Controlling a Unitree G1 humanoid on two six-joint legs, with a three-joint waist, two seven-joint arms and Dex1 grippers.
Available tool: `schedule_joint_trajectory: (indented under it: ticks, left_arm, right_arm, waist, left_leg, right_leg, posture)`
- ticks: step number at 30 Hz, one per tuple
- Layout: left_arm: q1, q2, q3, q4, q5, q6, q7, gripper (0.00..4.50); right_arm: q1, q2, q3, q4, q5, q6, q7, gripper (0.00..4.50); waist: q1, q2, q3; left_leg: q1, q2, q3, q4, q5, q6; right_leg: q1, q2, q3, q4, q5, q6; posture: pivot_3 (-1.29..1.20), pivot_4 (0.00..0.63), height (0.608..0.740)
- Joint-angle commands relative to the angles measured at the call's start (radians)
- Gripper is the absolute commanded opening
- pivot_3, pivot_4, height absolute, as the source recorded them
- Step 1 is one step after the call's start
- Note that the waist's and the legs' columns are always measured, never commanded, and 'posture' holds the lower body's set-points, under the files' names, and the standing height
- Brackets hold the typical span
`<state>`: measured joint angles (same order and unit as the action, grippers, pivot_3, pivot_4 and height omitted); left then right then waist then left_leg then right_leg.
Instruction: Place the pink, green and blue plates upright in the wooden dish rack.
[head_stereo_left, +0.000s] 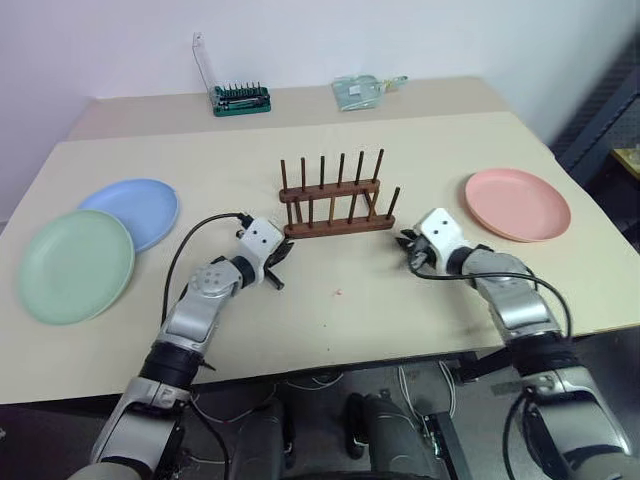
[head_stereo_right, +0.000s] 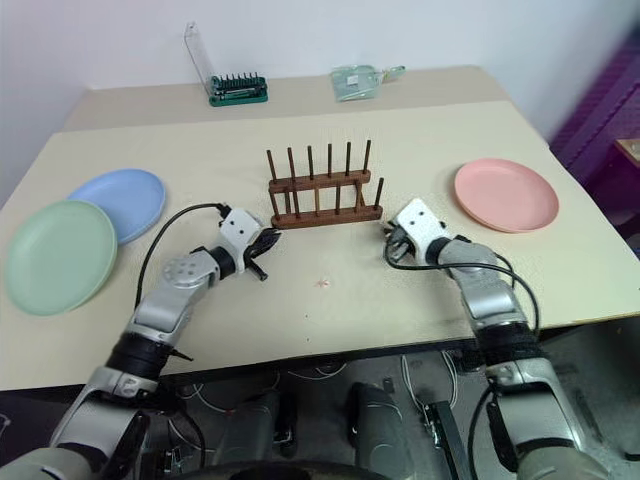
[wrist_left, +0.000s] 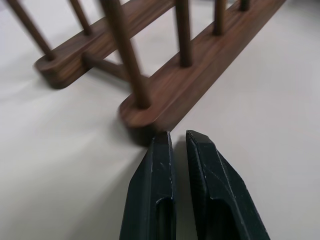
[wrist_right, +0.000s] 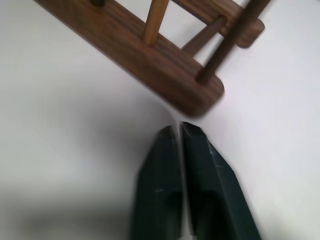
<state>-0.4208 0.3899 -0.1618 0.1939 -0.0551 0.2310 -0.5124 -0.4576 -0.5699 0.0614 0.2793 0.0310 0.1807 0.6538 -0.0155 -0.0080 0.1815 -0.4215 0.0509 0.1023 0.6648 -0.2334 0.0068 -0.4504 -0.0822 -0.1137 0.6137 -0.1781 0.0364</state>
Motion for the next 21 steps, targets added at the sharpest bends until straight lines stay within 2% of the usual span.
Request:
schedule_joint_trajectory:
  ticks: [1,4,9,16,17,18,21]
  left_arm:
    - [0.070,0.088,0.079,-0.023,-0.004,0.039,-0.023,0.40]
    - [0.120,0.146,0.103,-0.096,-0.055,0.031,-0.115,0.40]
    - [0.120,0.205,0.154,-0.113,-0.092,0.009,-0.180,0.40]
    - [0.081,0.197,0.123,-0.281,-0.201,0.091,-0.314,0.40]
    - [0.081,0.195,0.110,-0.311,-0.211,0.108,-0.328,0.40]
    - [0.083,0.193,0.104,-0.331,-0.216,0.121,-0.334,0.40]
    - [0.088,0.182,0.081,-0.381,-0.219,0.150,-0.334,0.40]
  right_arm:
    - [-0.001,-0.115,-0.108,-0.047,-0.004,-0.006,-0.016,2.31]
    - [-0.013,-0.193,-0.128,0.015,-0.033,-0.031,-0.019,3.77]
    - [-0.098,-0.260,-0.096,0.262,-0.115,-0.133,-0.046,3.77]
    - [-0.235,-0.242,-0.027,0.552,-0.189,-0.228,-0.066,3.77]
    - [-0.253,-0.237,-0.024,0.578,-0.192,-0.233,-0.071,3.25]
    - [-0.262,-0.234,-0.023,0.594,-0.193,-0.239,-0.073,2.97]
    - [-0.268,-0.237,-0.009,0.601,-0.207,-0.264,-0.076,1.44]
  waist:
    - [-0.003,0.000,0.000]
    - [-0.005,0.000,0.000]
    - [0.002,0.000,0.001]
    - [0.003,-0.002,0.003]
    - [0.004,-0.002,0.004]
    - [0.004,-0.002,0.003]
    - [0.004,-0.002,0.004]
  left_leg:
    - [0.000,0.000,0.001,0.000,0.000,0.000]
    - [0.000,0.000,0.001,-0.002,0.000,0.000]
    - [-0.003,0.000,0.001,-0.002,-0.001,-0.002]
    - [-0.007,-0.001,0.003,-0.002,0.000,0.000]
    - [-0.007,-0.001,0.003,-0.002,0.000,0.000]
    - [-0.007,-0.001,0.003,-0.002,0.000,0.000]
    - [-0.007,-0.002,0.002,-0.002,0.000,0.000]
  right_leg:
    - [-0.001,0.000,0.001,0.000,0.000,0.000]
    - [-0.003,0.001,0.001,0.000,0.000,-0.001]
    - [-0.006,0.001,0.001,0.000,-0.002,-0.004]
    - [-0.009,0.000,0.001,0.000,-0.002,-0.003]
    - [-0.009,0.000,0.001,0.000,-0.002,-0.003]
    - [-0.009,0.000,0.001,0.000,-0.002,-0.003]
    - [-0.009,0.000,0.001,0.000,-0.002,-0.003]
  posture:
    - [0.00,0.150,0.730]
    - [0.00,0.150,0.730]
    - [0.00,0.150,0.730]
    - [0.00,0.150,0.730]
    - [0.00,0.150,0.730]
    - [0.00,0.150,0.730]
    - [0.00,0.150,0.730]
